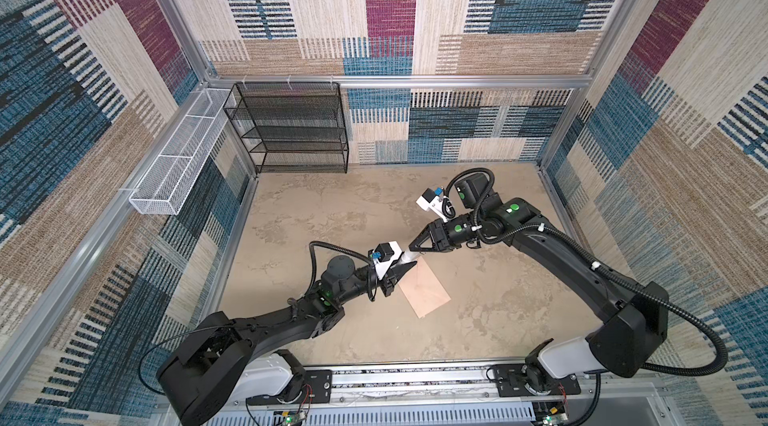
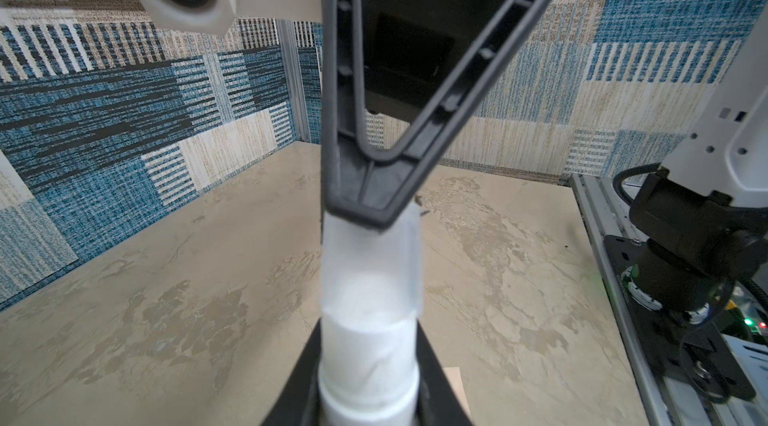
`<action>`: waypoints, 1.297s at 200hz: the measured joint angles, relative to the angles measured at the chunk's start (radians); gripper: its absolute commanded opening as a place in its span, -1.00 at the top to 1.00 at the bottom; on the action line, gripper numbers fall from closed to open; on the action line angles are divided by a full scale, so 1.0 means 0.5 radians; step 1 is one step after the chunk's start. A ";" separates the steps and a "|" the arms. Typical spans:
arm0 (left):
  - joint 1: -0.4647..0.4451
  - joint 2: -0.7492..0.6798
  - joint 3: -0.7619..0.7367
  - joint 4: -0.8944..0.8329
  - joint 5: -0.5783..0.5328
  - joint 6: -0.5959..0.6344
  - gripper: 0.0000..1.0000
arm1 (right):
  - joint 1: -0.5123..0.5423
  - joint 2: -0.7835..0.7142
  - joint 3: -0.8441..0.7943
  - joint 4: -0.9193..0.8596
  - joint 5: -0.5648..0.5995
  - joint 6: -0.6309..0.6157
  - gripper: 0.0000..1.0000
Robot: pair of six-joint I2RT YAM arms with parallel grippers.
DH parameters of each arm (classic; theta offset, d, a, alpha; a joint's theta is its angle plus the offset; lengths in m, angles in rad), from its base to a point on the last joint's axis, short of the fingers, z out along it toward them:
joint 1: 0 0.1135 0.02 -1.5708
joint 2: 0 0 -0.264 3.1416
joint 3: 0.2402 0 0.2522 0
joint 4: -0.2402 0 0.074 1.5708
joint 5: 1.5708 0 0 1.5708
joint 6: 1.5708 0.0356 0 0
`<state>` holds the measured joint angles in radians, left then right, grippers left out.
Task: Place the letter into the envelope and seal it
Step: 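Press the white cap down onto the glue stick top with the right gripper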
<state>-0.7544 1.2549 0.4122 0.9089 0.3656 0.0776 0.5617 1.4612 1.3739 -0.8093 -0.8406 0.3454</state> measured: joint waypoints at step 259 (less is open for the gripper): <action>0.008 0.136 0.127 -0.016 -0.127 -0.182 1.00 | 0.088 -0.022 0.070 0.002 0.423 -0.040 0.38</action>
<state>-0.7506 1.3228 0.4759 0.9009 0.3019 -0.0132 0.6056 1.4502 1.4090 -0.8082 -0.6289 0.3252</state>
